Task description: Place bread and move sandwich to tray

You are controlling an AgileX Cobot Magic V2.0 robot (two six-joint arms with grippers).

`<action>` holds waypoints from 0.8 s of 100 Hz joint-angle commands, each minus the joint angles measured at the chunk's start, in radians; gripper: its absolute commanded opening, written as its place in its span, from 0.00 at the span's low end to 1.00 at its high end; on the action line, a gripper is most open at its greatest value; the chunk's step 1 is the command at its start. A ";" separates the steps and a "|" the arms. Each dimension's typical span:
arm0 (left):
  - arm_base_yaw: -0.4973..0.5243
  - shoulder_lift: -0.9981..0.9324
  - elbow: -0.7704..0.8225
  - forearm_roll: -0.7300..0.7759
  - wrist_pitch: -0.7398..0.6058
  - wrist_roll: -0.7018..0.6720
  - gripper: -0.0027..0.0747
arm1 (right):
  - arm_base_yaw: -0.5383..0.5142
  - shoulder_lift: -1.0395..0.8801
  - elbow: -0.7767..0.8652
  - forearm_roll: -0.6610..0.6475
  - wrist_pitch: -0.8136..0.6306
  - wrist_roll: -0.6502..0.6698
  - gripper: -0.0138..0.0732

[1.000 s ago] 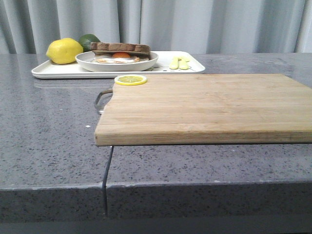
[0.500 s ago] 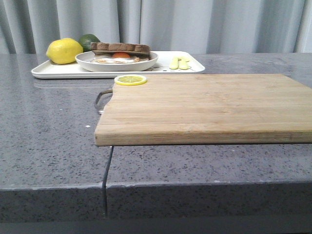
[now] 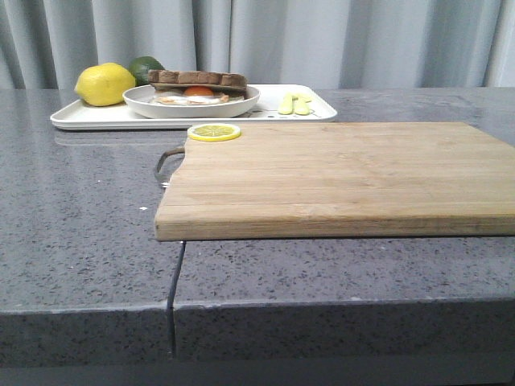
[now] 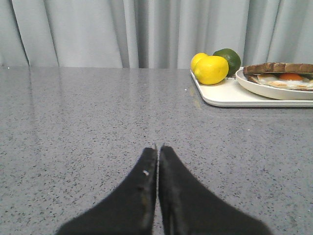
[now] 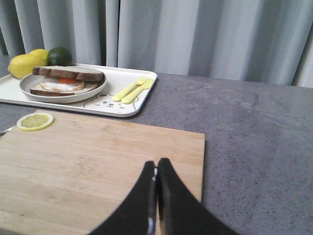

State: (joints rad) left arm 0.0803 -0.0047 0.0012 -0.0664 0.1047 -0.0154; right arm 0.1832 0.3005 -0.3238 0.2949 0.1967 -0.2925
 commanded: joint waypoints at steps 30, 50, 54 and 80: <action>0.000 -0.031 0.016 -0.007 -0.082 -0.001 0.01 | -0.056 -0.133 0.108 -0.317 -0.107 0.293 0.08; 0.000 -0.031 0.016 -0.007 -0.082 -0.001 0.01 | -0.095 -0.250 0.202 -0.365 -0.107 0.354 0.08; 0.000 -0.031 0.016 -0.007 -0.082 -0.001 0.01 | -0.095 -0.270 0.220 -0.366 -0.107 0.354 0.08; 0.000 -0.031 0.016 -0.007 -0.082 -0.001 0.01 | -0.095 -0.331 0.332 -0.364 -0.130 0.377 0.08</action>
State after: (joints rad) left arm 0.0803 -0.0047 0.0012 -0.0664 0.1010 -0.0154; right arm 0.0947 -0.0093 0.0069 -0.0576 0.1629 0.0692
